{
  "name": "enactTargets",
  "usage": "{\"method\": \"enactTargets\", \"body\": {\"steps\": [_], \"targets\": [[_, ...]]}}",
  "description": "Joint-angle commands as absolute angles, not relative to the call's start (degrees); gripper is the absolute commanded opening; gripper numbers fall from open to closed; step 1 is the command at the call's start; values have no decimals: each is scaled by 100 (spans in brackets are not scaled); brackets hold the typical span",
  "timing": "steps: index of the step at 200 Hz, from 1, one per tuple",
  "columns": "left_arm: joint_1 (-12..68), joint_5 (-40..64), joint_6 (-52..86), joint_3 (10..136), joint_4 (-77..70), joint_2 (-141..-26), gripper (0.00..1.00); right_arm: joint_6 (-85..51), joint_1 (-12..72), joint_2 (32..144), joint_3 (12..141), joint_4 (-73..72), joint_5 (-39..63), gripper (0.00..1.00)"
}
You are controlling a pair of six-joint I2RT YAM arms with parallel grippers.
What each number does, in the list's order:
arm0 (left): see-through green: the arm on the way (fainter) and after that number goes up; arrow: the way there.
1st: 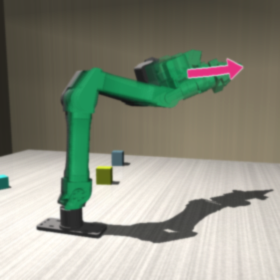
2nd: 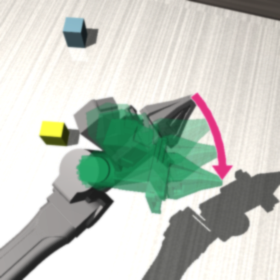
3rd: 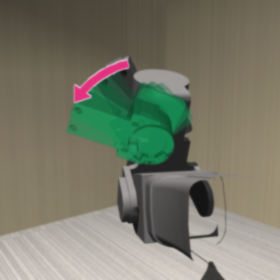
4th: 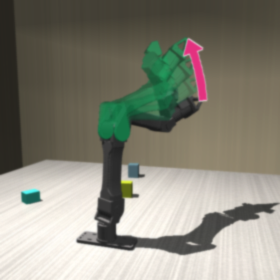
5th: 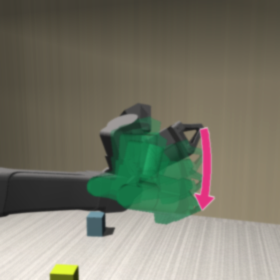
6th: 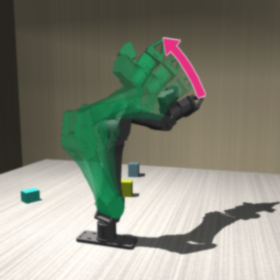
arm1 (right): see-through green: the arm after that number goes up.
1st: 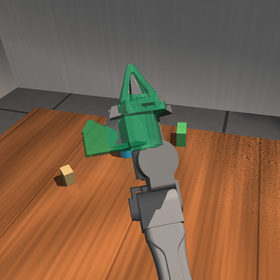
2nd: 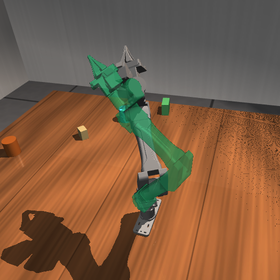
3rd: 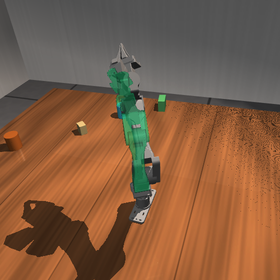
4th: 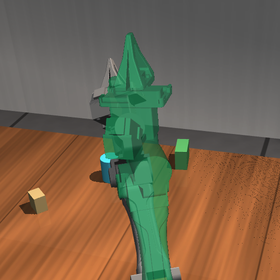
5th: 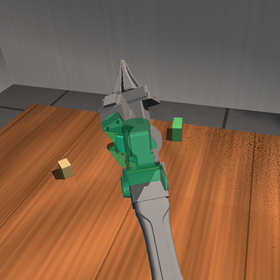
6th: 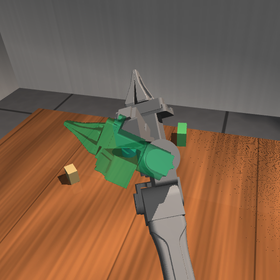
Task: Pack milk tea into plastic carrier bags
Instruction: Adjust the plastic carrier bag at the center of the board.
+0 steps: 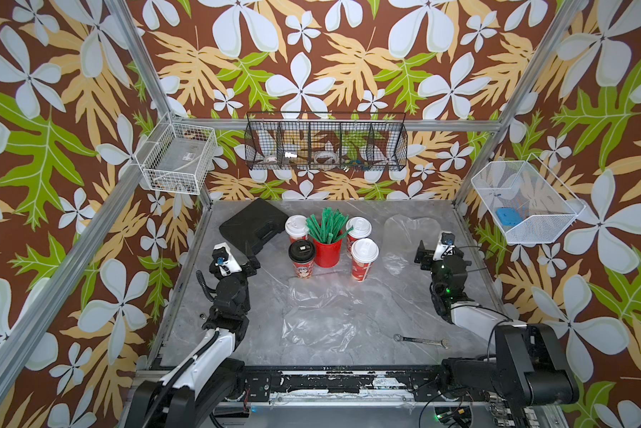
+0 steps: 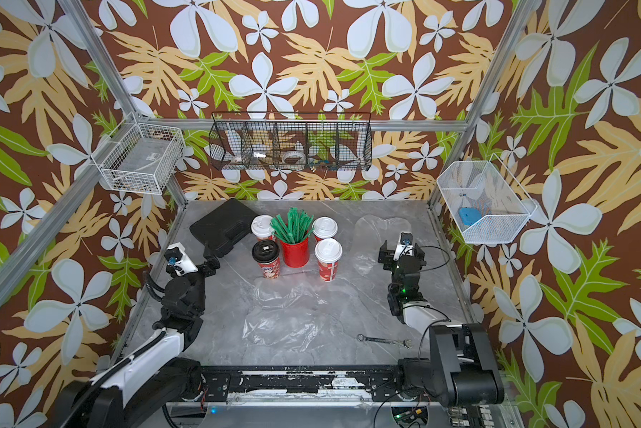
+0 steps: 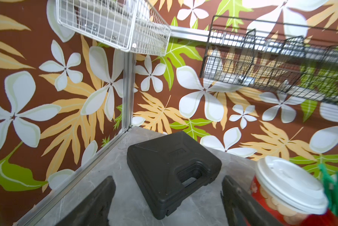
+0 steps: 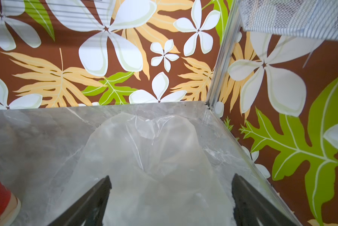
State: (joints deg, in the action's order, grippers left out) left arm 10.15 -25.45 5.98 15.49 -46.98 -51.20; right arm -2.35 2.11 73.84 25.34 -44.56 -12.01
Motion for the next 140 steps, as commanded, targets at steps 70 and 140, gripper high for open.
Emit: {"method": "enactTargets", "body": {"steps": [70, 140], "targets": [[3331, -1864, 2105, 3888, -71, -4334, 74, -1234, 901, 6480, 3992, -422, -1321, 86], [5261, 273, 3623, 5379, 734, -7043, 74, -1810, 925, 6240, 4745, 568, -1415, 86]]}}
